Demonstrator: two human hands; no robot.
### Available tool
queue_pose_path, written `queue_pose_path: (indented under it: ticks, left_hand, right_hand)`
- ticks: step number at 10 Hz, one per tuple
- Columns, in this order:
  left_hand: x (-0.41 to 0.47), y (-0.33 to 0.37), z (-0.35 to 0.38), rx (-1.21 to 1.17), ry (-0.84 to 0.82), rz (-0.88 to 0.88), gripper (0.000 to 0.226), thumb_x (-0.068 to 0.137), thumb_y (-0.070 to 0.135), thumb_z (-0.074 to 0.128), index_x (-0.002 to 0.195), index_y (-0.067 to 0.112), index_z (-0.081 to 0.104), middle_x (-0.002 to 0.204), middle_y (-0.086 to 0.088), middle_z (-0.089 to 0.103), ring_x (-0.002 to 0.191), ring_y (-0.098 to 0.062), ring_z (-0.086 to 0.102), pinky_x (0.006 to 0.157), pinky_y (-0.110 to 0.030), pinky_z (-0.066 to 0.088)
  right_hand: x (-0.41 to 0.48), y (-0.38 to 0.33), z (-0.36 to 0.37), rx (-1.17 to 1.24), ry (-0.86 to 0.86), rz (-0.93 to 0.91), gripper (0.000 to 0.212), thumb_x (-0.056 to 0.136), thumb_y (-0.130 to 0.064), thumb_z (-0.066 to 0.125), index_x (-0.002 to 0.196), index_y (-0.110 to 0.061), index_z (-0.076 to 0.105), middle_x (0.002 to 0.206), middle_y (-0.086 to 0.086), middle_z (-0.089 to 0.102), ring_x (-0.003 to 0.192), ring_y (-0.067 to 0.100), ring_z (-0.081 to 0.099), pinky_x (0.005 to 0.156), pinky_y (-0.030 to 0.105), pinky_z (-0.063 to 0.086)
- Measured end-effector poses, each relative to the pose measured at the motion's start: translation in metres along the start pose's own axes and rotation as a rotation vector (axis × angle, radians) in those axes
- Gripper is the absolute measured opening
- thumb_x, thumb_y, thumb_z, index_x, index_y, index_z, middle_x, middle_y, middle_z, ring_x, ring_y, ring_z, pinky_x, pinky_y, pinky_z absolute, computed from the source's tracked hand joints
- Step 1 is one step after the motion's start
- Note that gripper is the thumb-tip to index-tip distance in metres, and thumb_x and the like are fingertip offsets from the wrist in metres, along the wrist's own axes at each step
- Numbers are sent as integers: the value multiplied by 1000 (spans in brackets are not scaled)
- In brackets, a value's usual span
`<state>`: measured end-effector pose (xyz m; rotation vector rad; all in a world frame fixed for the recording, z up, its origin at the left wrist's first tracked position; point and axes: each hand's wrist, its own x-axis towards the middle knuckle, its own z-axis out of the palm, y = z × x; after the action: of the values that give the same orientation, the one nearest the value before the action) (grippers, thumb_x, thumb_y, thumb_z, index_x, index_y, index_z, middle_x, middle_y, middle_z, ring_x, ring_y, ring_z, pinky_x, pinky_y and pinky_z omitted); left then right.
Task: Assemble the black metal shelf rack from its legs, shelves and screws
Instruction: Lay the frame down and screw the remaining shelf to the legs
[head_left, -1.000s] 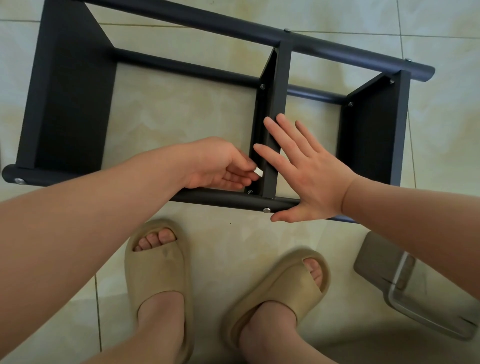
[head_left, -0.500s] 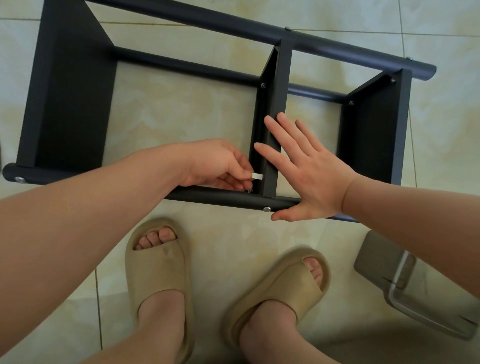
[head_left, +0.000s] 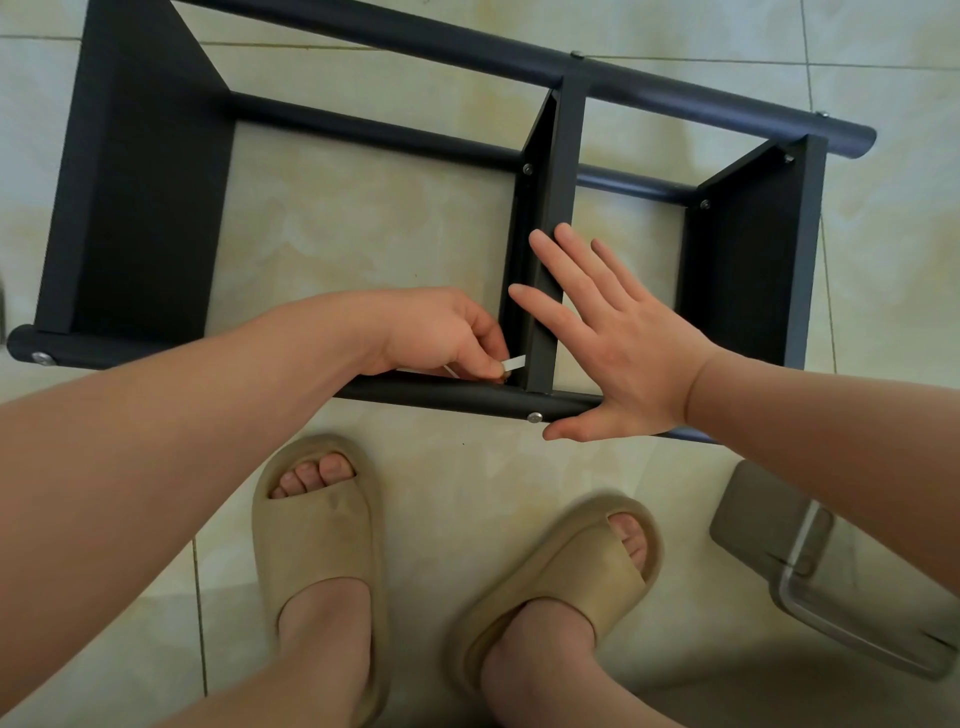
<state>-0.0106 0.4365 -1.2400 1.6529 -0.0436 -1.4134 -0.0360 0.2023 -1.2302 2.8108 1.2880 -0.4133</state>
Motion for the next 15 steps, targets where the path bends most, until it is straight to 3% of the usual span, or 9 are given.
queue_pose_path:
  ticks: [2,3,5,6,7,8,10,12,15]
  left_hand:
    - [1,-2,1,44,13,-1,22,89,10,70,71,23,72,69,6,68,65,-8,63,72,-27,49]
    - [2,-3,-2,39,68,49,17,90,8,70,79,21,73,71,3,72,67,-8,68,67,-20,54]
    - [5,-2,-9,230,189,159,19,86,13,73,82,31,71,73,5,71,70,-10,66,75,-29,57]
    - [6,-1,-3,173,174,145,19,90,14,68,82,31,70,81,8,69,78,-9,63,75,-27,55]
    - [6,1,2,-151,108,32,11,96,15,63,89,20,69,82,8,74,78,-6,70,69,-22,56]
    - [5,5,2,-372,71,-30,6,98,14,61,95,11,65,78,1,75,79,-13,74,64,-23,58]
    - [7,7,5,-414,103,-17,5,96,15,64,98,11,65,87,-3,76,81,-14,75,66,-23,59]
    - [9,5,4,-450,120,10,5,95,16,66,97,11,65,81,-2,77,79,-13,75,64,-23,59]
    - [10,7,3,-415,147,43,3,94,17,66,92,15,66,82,0,77,79,-12,74,66,-22,57]
  right_hand:
    - [0,0,0,-6,-3,2,119,79,-92,35,161,-8,16,166,27,-3,153,44,-6,123,61,11]
    - [0,0,0,-5,-2,1,119,79,-92,36,161,-8,16,166,27,-3,153,44,-6,123,62,11]
    - [0,0,1,-1,8,-1,118,79,-92,34,161,-8,16,166,28,-2,153,44,-6,123,61,10]
    - [0,0,1,-2,7,-1,118,79,-92,35,161,-9,16,166,28,-2,153,44,-6,123,61,11]
    - [0,1,1,-3,2,0,118,79,-92,35,160,-8,18,166,28,-2,153,44,-6,122,62,11]
    - [0,1,1,-4,10,-1,118,79,-92,35,160,-7,19,166,28,-1,153,45,-5,123,61,11]
    - [0,0,1,-16,17,-2,119,79,-92,35,160,-7,18,165,28,-1,154,45,-4,123,60,10]
    - [-1,0,1,-53,49,-13,122,81,-91,32,160,-2,7,165,28,-1,154,43,-3,125,58,8]
    - [-2,0,0,-70,52,-1,125,81,-92,31,159,4,8,166,27,0,154,41,-2,125,57,8]
